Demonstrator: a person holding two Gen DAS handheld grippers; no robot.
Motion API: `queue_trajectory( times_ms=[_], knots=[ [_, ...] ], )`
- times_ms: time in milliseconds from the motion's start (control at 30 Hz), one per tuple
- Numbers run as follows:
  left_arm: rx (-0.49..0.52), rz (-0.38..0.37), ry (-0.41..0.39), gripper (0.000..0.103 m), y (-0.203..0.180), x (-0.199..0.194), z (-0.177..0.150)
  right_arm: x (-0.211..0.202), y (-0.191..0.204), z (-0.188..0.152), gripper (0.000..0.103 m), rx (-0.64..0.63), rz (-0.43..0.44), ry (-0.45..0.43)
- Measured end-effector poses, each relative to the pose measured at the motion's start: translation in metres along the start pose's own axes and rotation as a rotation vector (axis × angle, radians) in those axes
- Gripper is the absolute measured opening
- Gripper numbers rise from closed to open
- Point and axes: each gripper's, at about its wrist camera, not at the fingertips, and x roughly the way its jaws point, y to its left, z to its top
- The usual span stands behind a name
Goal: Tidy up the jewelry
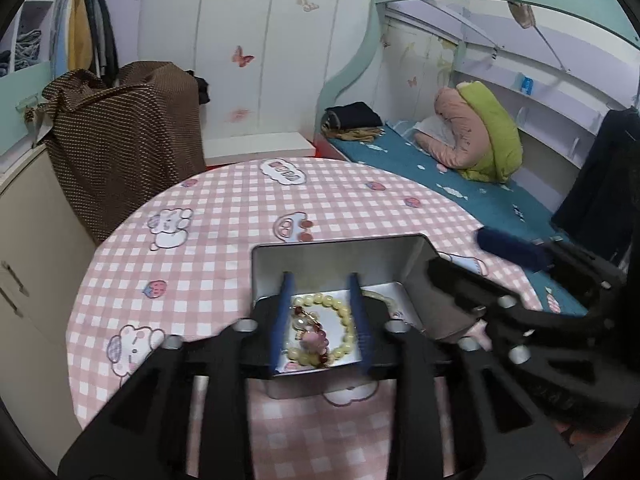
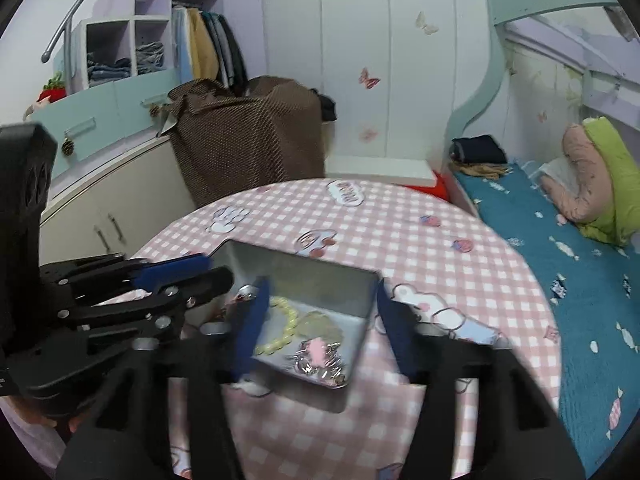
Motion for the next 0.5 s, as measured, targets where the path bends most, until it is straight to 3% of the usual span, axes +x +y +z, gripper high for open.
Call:
queue_trajectory(
  times_ms=[33,100,167,367,500],
  knots=[
    [-0.008,0.006,-0.004,0.053,0.002,-0.001,0.000,0.000,-0.003,0.001,0.059,0.005,-0.003,0.002],
    [-0.018,0.007,-0.005,0.054,0.005,-0.002,0.001,-0.001,-0.010,0.001,0.061,0.020,-0.026,0.007],
    [-0.020,0.014,-0.002,0.066,0.006,-0.003,0.002,-0.004,-0.015,0.002,0.064,0.039,-0.040,0.007],
    [-0.025,0.039,-0.022,0.081,0.005,-0.017,0.002,-0.023,-0.023,0.004,0.080,0.074,-0.082,-0.025],
    [-0.017,0.056,-0.047,0.086,-0.001,-0.035,0.002,-0.042,-0.019,0.005,0.083,0.070,-0.104,-0.051]
  ],
)
